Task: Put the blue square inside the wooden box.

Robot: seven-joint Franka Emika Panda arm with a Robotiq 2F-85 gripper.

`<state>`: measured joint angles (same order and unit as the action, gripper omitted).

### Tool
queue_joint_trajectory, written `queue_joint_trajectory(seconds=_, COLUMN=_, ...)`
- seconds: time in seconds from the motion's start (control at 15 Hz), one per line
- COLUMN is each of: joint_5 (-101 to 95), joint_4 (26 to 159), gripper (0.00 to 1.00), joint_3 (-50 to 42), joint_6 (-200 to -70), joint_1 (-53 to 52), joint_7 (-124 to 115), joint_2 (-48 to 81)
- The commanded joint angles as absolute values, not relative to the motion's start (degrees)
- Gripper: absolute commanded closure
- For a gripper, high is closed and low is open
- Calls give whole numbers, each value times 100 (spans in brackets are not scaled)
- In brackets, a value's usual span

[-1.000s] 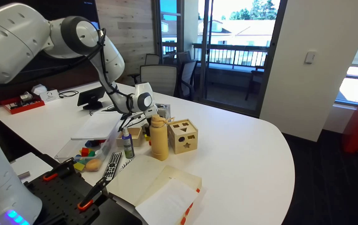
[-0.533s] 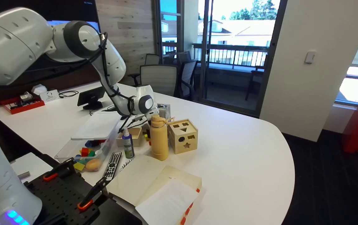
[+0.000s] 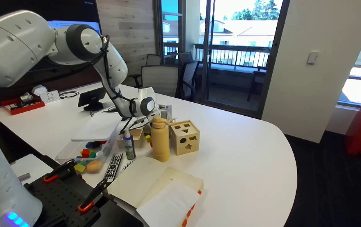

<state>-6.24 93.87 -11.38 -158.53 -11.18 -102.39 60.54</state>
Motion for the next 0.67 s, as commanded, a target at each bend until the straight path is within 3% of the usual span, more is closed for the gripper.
queue_joint_trajectory(seconds=0.0, joint_5=-434, joint_4=9227, gripper=84, joint_3=-1240, joint_6=-15703, joint_1=-1214, joint_7=-10012, joint_2=6124)
queue_joint_trajectory(seconds=0.6, joint_5=-635, joint_4=9464, gripper=85, joint_3=-1356, joint_6=-15453, joint_1=-1726, joint_7=-9608, joint_2=5377)
